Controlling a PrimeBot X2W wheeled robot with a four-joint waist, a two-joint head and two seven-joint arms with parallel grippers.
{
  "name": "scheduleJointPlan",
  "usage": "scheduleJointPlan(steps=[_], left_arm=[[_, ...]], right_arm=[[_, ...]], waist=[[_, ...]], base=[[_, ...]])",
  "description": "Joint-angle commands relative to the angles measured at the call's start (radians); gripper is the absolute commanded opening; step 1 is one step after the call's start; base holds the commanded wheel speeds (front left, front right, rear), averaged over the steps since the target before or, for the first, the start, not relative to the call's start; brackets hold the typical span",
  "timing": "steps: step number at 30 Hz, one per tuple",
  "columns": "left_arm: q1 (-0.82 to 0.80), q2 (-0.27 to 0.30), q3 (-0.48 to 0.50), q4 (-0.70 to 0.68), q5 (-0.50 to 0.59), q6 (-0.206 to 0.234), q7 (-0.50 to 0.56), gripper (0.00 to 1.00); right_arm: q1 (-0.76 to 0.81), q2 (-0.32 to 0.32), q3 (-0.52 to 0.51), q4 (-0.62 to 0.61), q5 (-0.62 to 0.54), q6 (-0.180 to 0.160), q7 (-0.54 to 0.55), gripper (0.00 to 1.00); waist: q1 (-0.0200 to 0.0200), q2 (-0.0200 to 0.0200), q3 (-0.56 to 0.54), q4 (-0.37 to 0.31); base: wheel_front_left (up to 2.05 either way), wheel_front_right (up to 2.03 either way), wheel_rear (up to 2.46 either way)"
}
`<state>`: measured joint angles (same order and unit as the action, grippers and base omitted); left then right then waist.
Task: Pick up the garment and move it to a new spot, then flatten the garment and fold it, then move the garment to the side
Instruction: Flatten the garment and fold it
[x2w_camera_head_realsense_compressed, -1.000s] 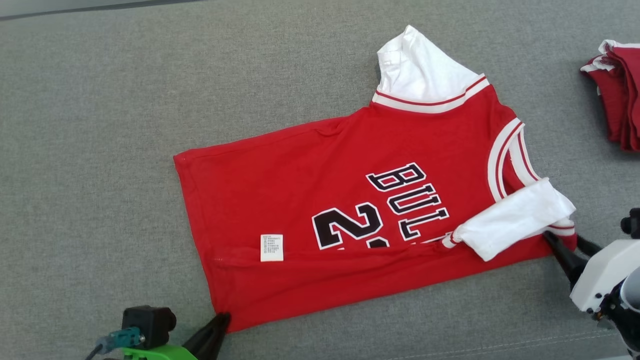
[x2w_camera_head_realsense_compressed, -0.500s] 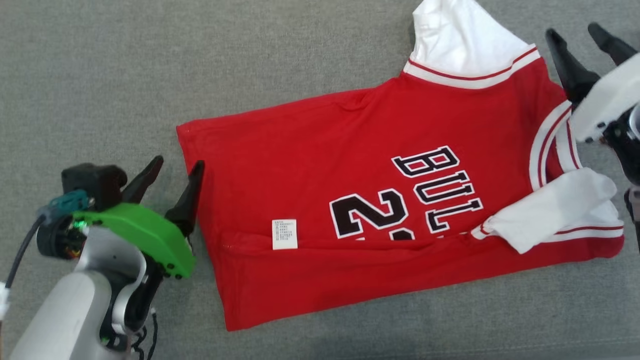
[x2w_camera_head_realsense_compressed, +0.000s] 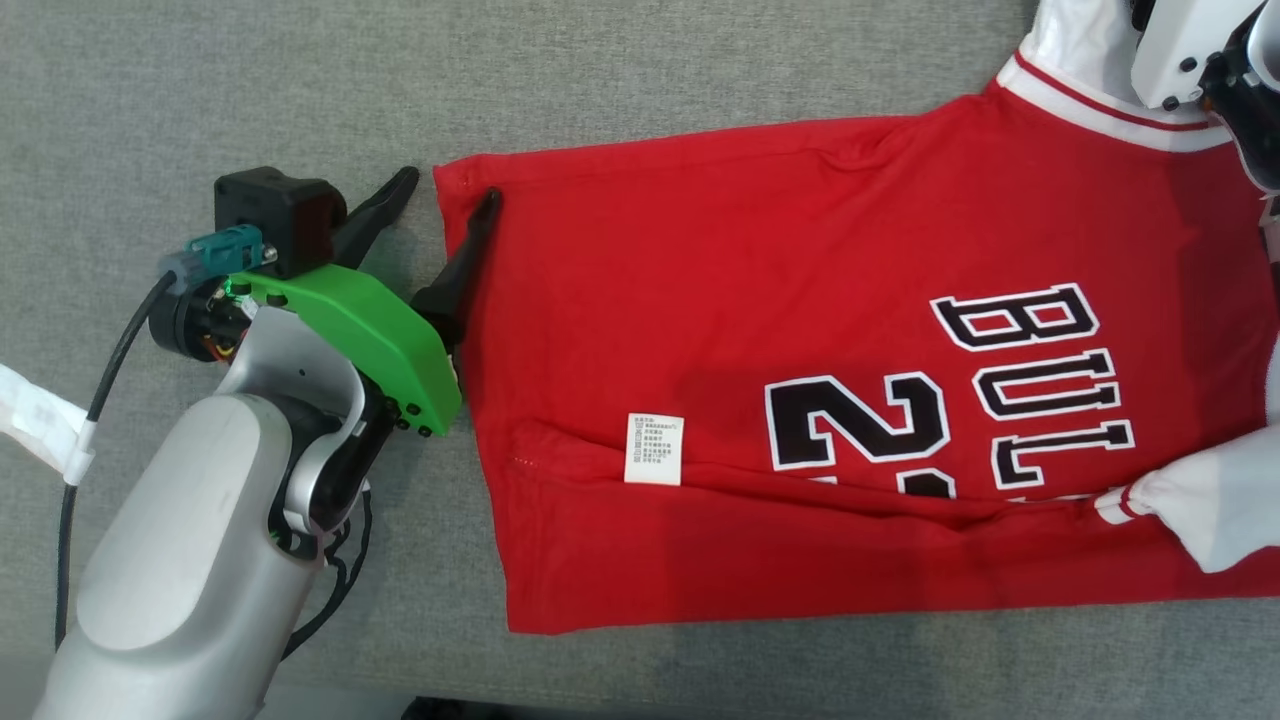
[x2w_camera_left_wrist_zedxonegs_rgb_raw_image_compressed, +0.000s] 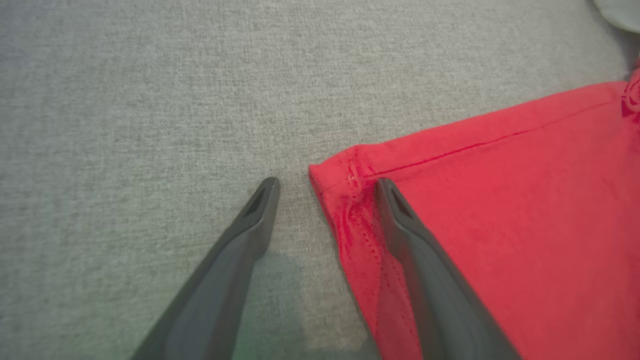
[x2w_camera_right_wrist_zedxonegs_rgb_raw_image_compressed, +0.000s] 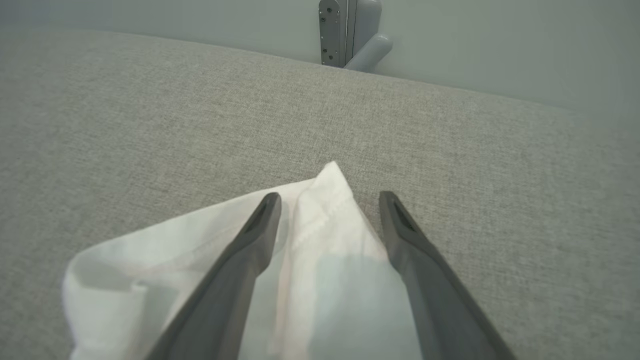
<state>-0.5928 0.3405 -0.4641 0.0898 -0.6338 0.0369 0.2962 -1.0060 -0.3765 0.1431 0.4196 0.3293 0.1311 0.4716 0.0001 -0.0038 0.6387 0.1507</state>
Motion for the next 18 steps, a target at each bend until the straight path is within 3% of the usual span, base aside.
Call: scheduleJointPlan(steps=[1,7,8,9,10,11,12,18], left_arm=[[0.001,0.002,-0.007,0.039,-0.004,-0.002,0.008,1.00],[0.002,0.014,-0.025,0.081,-0.009,-0.018,0.027,1.00],[0.002,0.014,-0.031,0.084,-0.009,-0.023,0.030,1.00],[0.002,0.012,-0.035,0.084,-0.011,-0.029,0.031,0.77],[0.002,0.008,-0.039,0.082,-0.015,-0.037,0.028,0.44],[0.002,0.003,-0.044,0.080,-0.019,-0.044,0.024,0.25],[0.003,-0.001,-0.050,0.076,-0.022,-0.052,0.020,0.00],[0.023,0.000,-0.070,0.065,-0.029,-0.084,0.026,0.00]], right_arm=[[-0.013,-0.011,0.005,0.026,-0.006,-0.001,-0.013,1.00],[0.003,-0.020,0.044,0.099,0.020,-0.001,-0.010,1.00],[0.006,-0.020,0.051,0.105,0.028,-0.001,-0.008,0.75],[0.007,-0.020,0.058,0.109,0.039,0.000,-0.009,0.28],[0.009,-0.018,0.064,0.112,0.055,0.000,-0.009,0.00],[0.012,-0.019,0.072,0.114,0.071,0.000,-0.007,0.00],[0.015,-0.020,0.075,0.115,0.083,-0.001,-0.013,0.00],[0.030,-0.017,0.088,0.108,0.138,-0.001,-0.067,0.00]], waist=[[-0.0001,0.0038,0.049,0.050],[-0.0001,0.0038,0.048,0.040],[-0.0001,0.0038,0.047,0.036],[-0.0001,0.0038,0.045,0.031],[-0.0001,0.0038,0.041,0.026],[-0.0001,0.0038,0.037,0.021],[-0.0001,0.0038,0.031,0.015],[-0.0001,0.0038,-0.016,-0.024]], base=[[0.00,0.00,0.00],[0.00,0.00,0.00],[0.00,0.00,0.00],[0.00,0.00,0.00],[0.00,0.00,0.00],[0.00,0.00,0.00],[0.00,0.00,0.00],[0.00,0.00,0.00]])
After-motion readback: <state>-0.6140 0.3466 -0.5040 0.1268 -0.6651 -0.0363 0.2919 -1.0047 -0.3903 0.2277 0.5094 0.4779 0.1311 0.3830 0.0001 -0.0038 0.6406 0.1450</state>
